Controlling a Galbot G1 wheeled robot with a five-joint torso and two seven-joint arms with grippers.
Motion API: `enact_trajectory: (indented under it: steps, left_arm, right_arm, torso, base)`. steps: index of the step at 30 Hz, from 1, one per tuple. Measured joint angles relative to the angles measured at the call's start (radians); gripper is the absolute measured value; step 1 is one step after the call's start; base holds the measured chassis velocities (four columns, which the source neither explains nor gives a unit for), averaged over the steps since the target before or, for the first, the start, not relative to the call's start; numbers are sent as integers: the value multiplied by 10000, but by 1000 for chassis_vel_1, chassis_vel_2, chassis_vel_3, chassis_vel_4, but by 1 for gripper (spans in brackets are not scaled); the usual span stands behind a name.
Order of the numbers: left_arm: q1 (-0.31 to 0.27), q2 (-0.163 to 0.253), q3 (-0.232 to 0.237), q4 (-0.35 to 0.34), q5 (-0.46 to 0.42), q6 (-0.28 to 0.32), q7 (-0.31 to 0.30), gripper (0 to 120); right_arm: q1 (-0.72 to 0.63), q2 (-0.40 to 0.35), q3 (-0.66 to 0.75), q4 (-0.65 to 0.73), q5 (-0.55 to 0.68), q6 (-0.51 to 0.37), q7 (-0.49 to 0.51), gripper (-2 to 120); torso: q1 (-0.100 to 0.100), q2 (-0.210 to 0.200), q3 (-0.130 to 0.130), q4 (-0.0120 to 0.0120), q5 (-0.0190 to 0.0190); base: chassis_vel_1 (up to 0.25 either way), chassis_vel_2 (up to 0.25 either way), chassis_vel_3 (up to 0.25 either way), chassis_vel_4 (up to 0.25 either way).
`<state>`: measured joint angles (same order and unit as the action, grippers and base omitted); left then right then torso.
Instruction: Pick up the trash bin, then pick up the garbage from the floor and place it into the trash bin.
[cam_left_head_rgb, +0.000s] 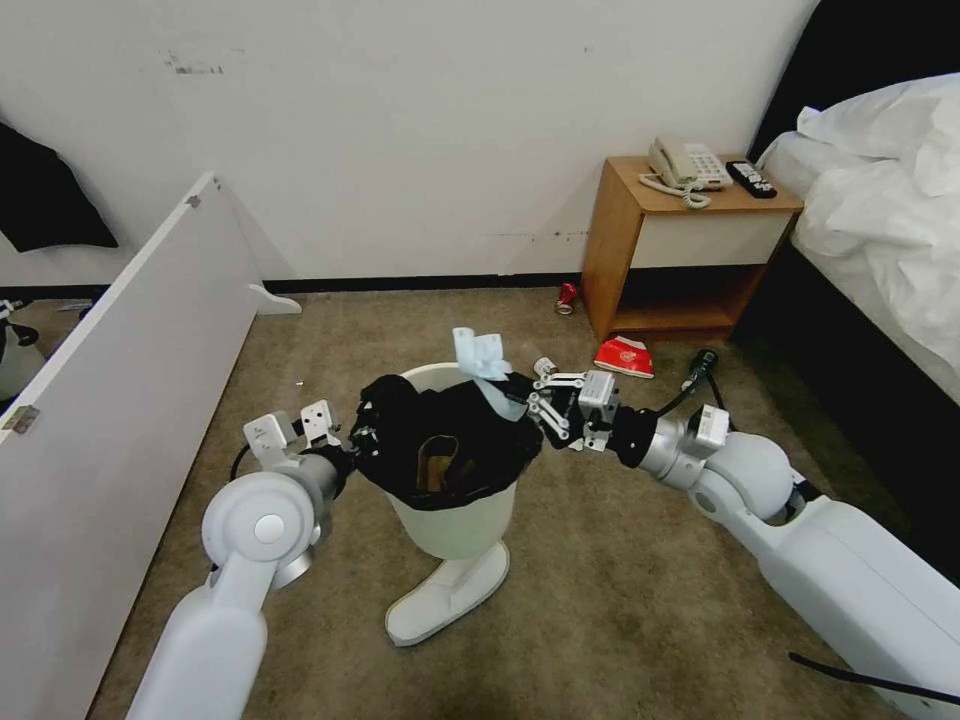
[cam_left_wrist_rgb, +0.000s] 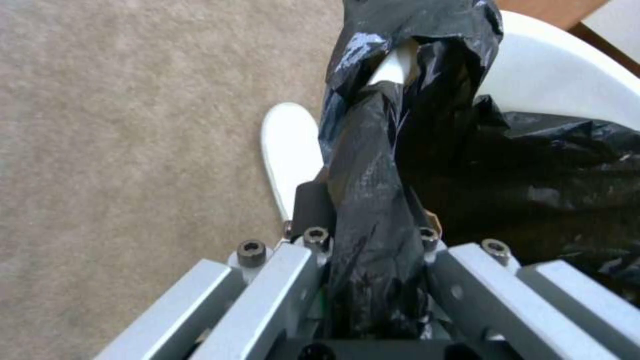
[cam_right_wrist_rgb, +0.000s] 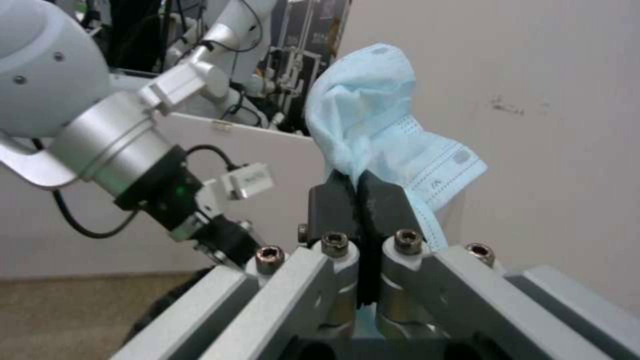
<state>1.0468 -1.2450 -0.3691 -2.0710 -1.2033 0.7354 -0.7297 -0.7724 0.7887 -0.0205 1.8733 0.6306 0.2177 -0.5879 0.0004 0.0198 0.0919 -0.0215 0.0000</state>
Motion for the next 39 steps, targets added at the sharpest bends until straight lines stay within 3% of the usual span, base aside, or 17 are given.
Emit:
enact_trajectory:
  steps: [9, 22, 27, 32, 35, 39]
  left_arm:
    - [-245, -95, 504, 174, 46, 0, 101, 5]
    - [-369, -117, 756, 284, 146, 0, 114, 5]
    - [-366, -104, 741, 284, 149, 0, 125, 5]
    - [-364, -101, 741, 284, 167, 0, 136, 5]
    - [-365, -100, 740, 284, 170, 0, 137, 5]
    - [-357, -109, 733, 283, 195, 0, 143, 5]
  right_arm:
    - [-190, -95, 45, 26, -28, 7, -74, 0]
    - [-204, -99, 91, 48, -27, 6, -10, 0]
    - [-182, -61, 86, 75, -28, -3, 214, 11]
    - [-146, -59, 91, 104, -27, -9, 314, 36]
    - [-153, -68, 112, 116, -28, -10, 318, 41]
    - [-194, -85, 161, 147, -35, -10, 327, 58]
  torso:
    - [0, 0, -1, -1, 0]
    - [0, 0, -1, 0, 0]
    - [0, 0, -1, 0, 0]
    - [0, 0, -1, 0, 0]
    - [0, 0, -1, 0, 0]
    - [0, 0, -1, 0, 0]
  base:
    - [0, 0, 0, 0]
    - [0, 0, 0, 0]
    - [0, 0, 0, 0]
    - [0, 0, 0, 0]
    - [0, 0, 0, 0]
    - [0, 0, 0, 0]
